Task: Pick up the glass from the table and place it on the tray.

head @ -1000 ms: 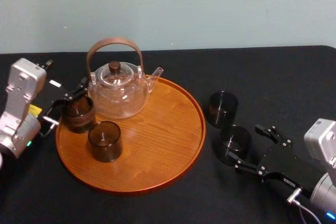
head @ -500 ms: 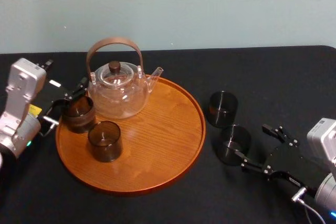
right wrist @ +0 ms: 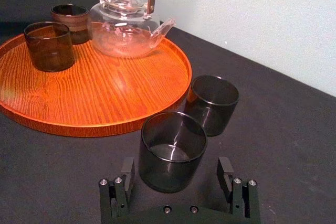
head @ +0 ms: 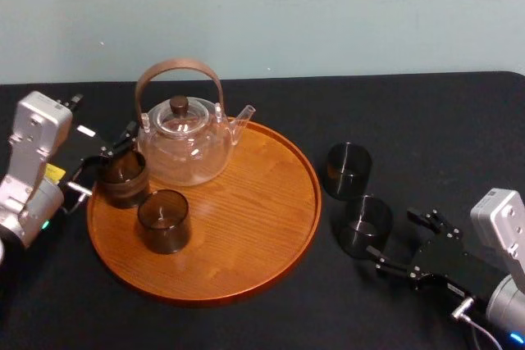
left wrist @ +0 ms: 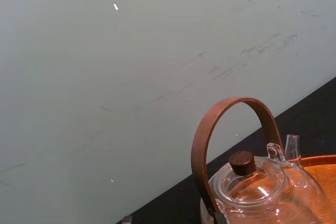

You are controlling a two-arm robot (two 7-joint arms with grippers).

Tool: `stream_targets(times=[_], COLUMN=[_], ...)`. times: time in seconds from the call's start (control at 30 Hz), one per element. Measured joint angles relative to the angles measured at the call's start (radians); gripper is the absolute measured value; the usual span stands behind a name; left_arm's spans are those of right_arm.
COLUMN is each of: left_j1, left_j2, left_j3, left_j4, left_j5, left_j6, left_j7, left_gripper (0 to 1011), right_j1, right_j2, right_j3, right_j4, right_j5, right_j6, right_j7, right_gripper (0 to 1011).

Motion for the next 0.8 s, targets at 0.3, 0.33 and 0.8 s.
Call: stream_targets(times=[0.3, 0.33, 0.8], left_j1=[0.000, 0.000, 0.000], left_j2=[0.000, 0.000, 0.000], left_j3=[0.000, 0.000, 0.000], left_j4=[0.000, 0.000, 0.000], left_j5=[0.000, 0.000, 0.000], left_j6=[0.000, 0.000, 0.000], left_j7=[0.000, 0.000, 0.000], left_gripper=[1001, 1001, 1001], right_j1=[0.050, 0.050, 0.167], right_j2=[-0.038, -0.038, -0.115], right_j3=[-0.005, -0.005, -0.027], right_j4=[0.056, 0.056, 0.182], right_j5=[-0.010, -0.010, -0.033], right_j6=[0.010, 0.010, 0.019], right_j7=[0.047, 0.047, 0.127], right_gripper=[1002, 1002, 1002])
